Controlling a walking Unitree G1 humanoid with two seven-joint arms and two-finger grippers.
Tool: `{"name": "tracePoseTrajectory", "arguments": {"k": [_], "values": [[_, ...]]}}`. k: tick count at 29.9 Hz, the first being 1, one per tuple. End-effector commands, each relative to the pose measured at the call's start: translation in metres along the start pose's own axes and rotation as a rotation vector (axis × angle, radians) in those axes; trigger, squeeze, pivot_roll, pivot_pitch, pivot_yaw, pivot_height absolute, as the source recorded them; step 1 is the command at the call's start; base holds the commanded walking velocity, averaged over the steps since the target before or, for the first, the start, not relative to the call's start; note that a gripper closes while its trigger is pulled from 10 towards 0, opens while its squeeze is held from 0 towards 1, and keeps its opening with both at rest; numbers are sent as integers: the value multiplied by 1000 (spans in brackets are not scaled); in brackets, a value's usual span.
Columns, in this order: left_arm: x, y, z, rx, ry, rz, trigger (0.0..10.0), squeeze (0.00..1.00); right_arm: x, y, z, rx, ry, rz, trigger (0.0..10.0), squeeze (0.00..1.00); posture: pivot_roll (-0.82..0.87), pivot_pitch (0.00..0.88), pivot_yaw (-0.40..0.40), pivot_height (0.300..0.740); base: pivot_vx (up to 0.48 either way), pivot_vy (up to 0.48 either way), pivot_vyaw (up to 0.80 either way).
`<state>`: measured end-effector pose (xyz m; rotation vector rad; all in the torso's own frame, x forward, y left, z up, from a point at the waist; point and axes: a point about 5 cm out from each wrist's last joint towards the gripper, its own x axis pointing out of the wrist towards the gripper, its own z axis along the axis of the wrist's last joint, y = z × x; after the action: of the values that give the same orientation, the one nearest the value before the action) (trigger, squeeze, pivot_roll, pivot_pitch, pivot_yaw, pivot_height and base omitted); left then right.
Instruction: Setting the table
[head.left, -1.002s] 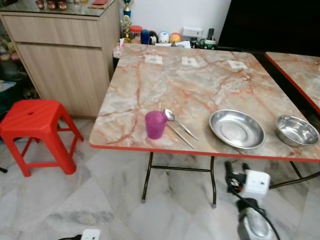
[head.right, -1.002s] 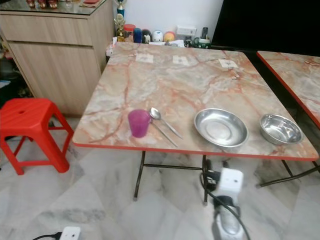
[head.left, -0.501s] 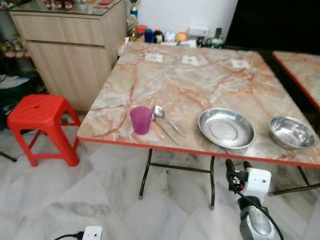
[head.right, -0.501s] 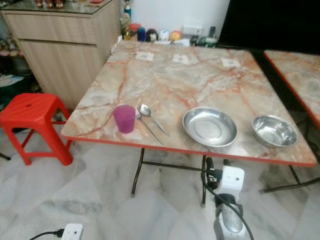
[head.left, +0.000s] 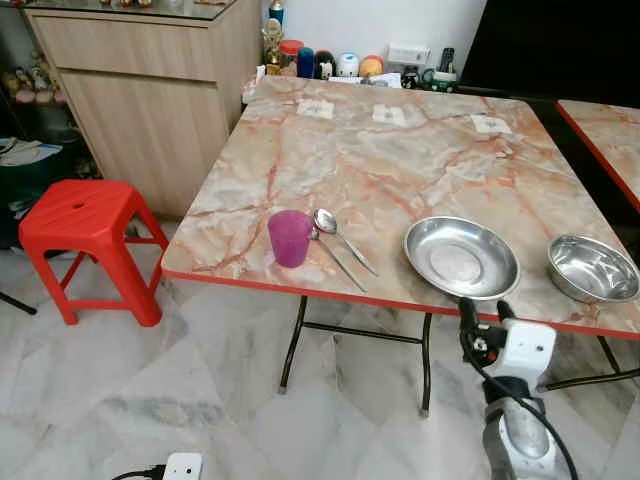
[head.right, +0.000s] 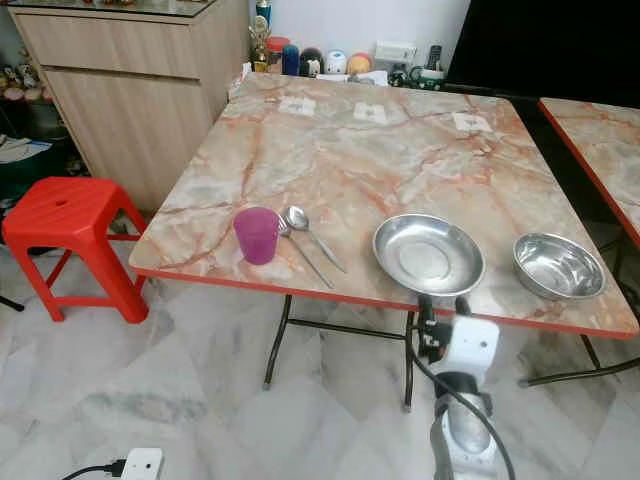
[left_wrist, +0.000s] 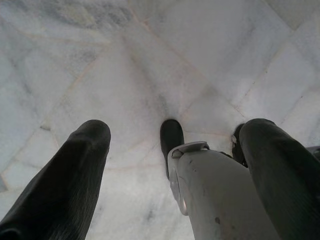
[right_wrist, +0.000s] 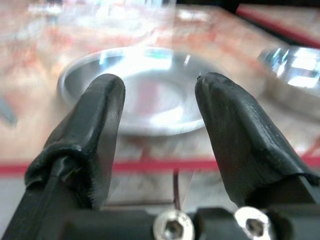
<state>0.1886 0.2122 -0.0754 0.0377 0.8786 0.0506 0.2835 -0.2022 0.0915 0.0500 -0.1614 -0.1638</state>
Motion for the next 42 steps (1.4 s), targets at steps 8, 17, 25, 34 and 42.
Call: {"name": "tracePoseTrajectory", "arguments": {"k": [8,17,25,34,42], "values": [[-1,0,-6,14,21,0,10000,0,-10,-11,-4,-2,49,-66,10000,0,20,92,-86,740,0,0,0],[-2,1,-9,10,33,9,10000,0,-3,-6,2,8,49,-59,10000,0,25,90,-88,740,0,0,-711],[-2,1,-11,10,40,10,10000,0,-9,-6,-1,1,59,-56,10000,0,24,86,-86,740,0,0,-689],[-2,2,-10,4,35,13,10000,0,-3,-3,4,3,38,-55,10000,0,29,87,-88,740,30,0,0],[-2,3,-11,4,38,15,10000,0,-2,1,4,12,34,-52,10000,0,33,90,-85,740,277,0,0]]}}
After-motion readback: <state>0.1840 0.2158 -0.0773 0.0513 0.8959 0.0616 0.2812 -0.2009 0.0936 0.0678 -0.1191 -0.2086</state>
